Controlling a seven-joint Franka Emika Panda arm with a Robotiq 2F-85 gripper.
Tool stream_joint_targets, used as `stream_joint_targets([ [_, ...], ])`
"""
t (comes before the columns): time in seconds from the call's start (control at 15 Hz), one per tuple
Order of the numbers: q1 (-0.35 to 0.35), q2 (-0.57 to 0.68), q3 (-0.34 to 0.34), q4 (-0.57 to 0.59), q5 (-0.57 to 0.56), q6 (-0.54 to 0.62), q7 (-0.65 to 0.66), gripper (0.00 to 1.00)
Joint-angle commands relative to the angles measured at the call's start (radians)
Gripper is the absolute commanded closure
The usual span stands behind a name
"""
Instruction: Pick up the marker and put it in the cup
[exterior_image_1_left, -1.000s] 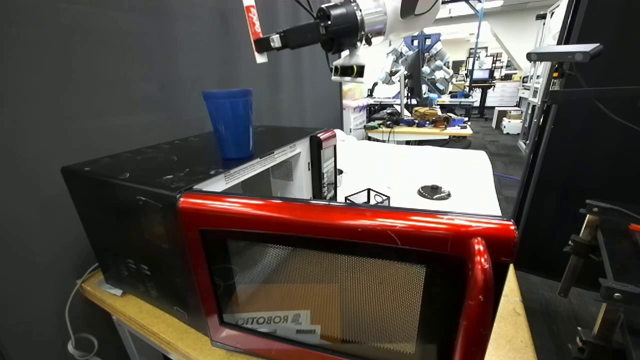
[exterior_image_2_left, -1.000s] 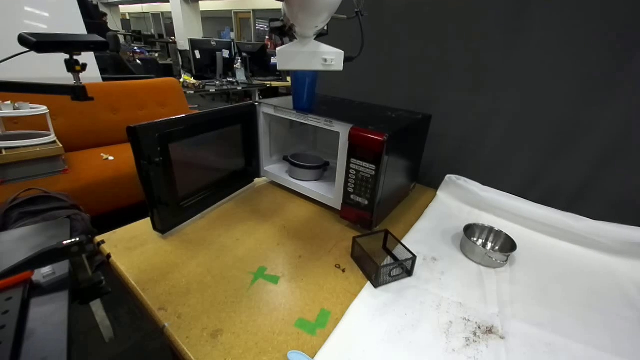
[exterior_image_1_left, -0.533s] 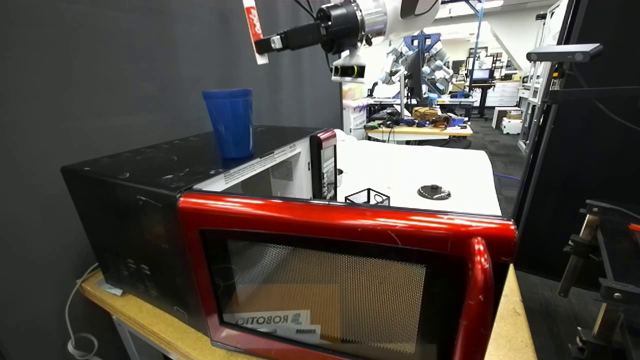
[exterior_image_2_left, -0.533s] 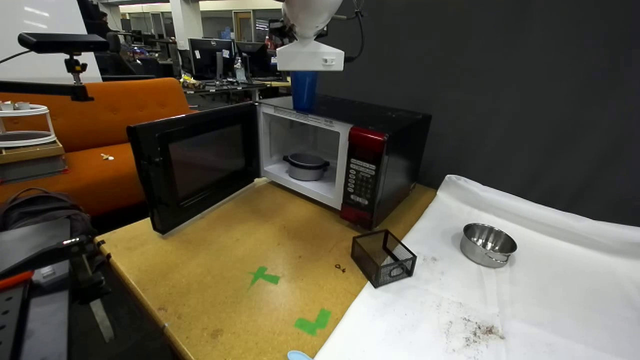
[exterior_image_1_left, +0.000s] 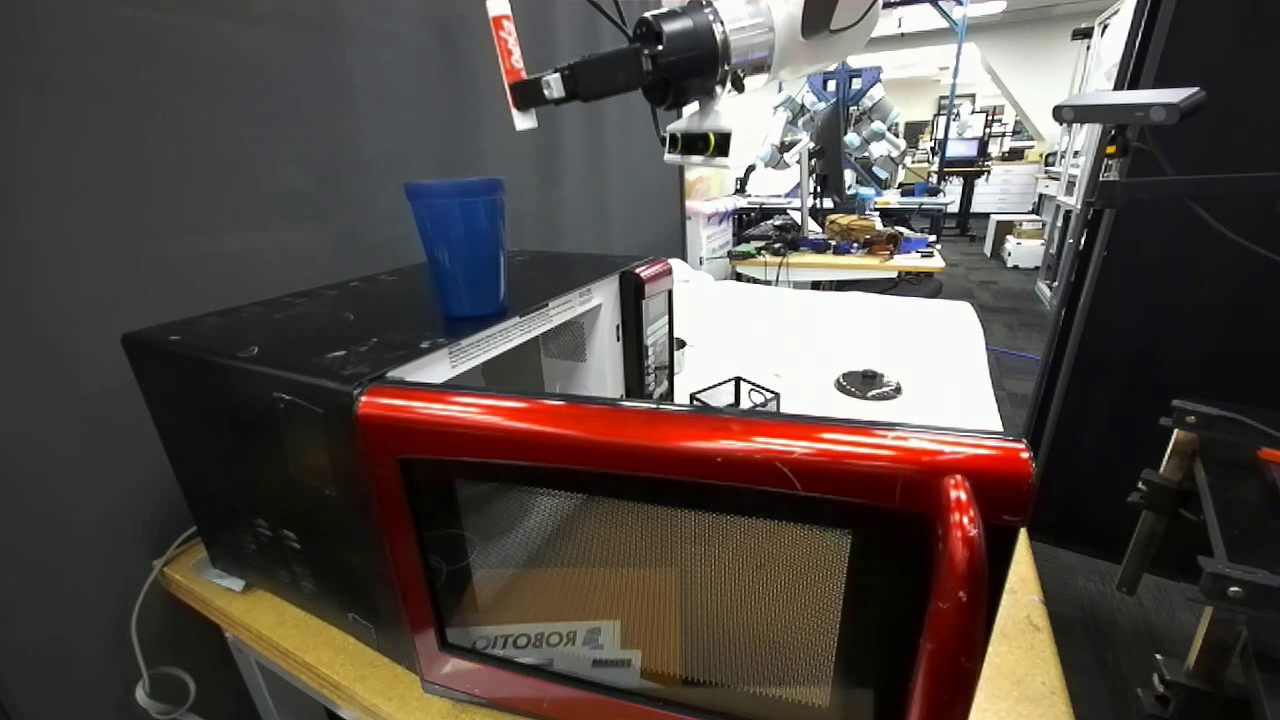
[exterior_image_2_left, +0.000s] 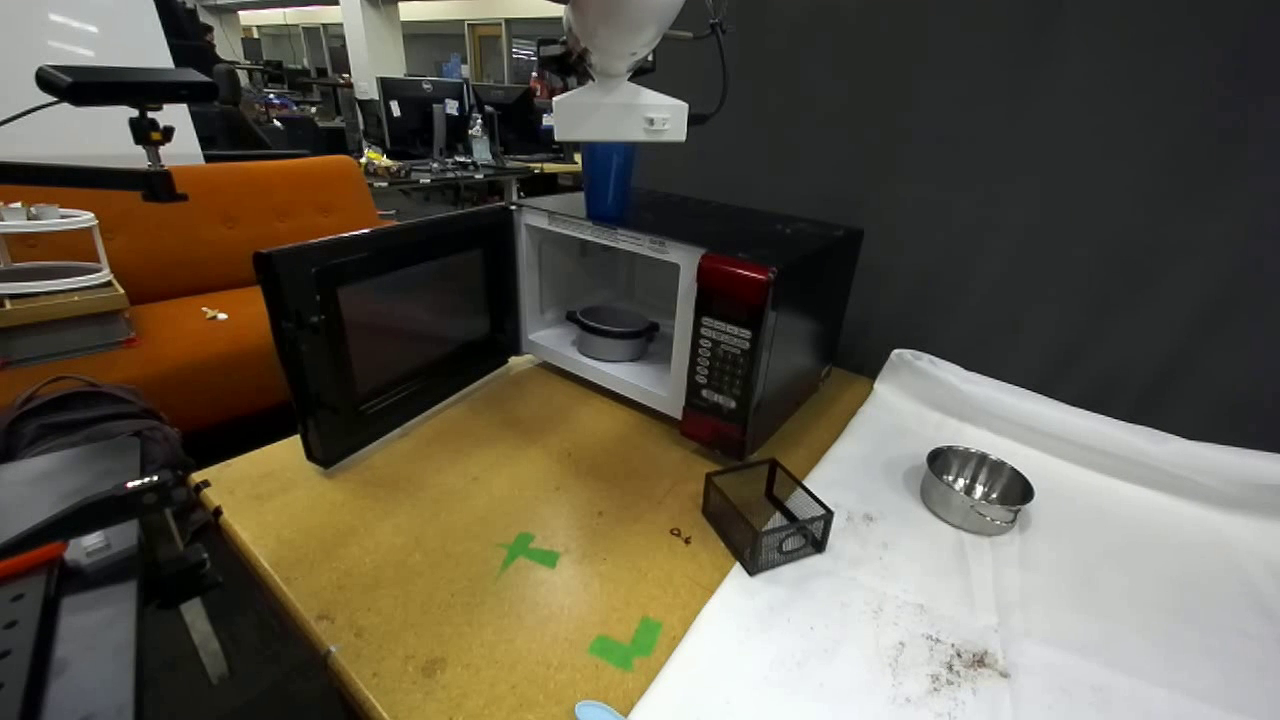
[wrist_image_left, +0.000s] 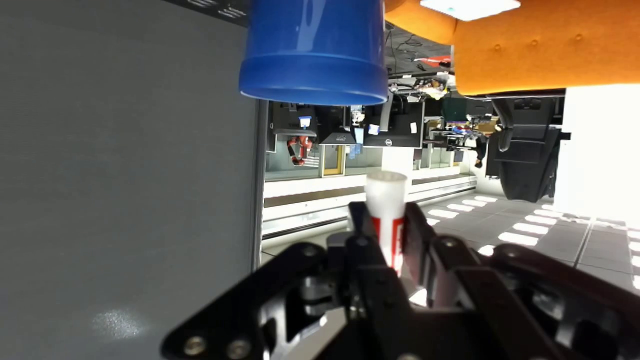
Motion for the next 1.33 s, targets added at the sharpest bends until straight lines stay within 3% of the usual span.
stream_joint_targets([
  [0.0, 0.000, -0.001, 0.000, 0.000, -0.002, 0.000, 0.002, 0.81],
  [0.2, 0.000, -0.001, 0.000, 0.000, -0.002, 0.000, 0.002, 0.81],
  [0.27, 0.000, -0.001, 0.000, 0.000, -0.002, 0.000, 0.002, 0.95],
  [0.73, 0.001, 0.031, 0.008, 0.057, 0.033, -0.017, 0.005, 0.95],
  [1.27, 0.038, 0.160, 0.007, 0.194, 0.150, 0.099, 0.001, 0.95],
])
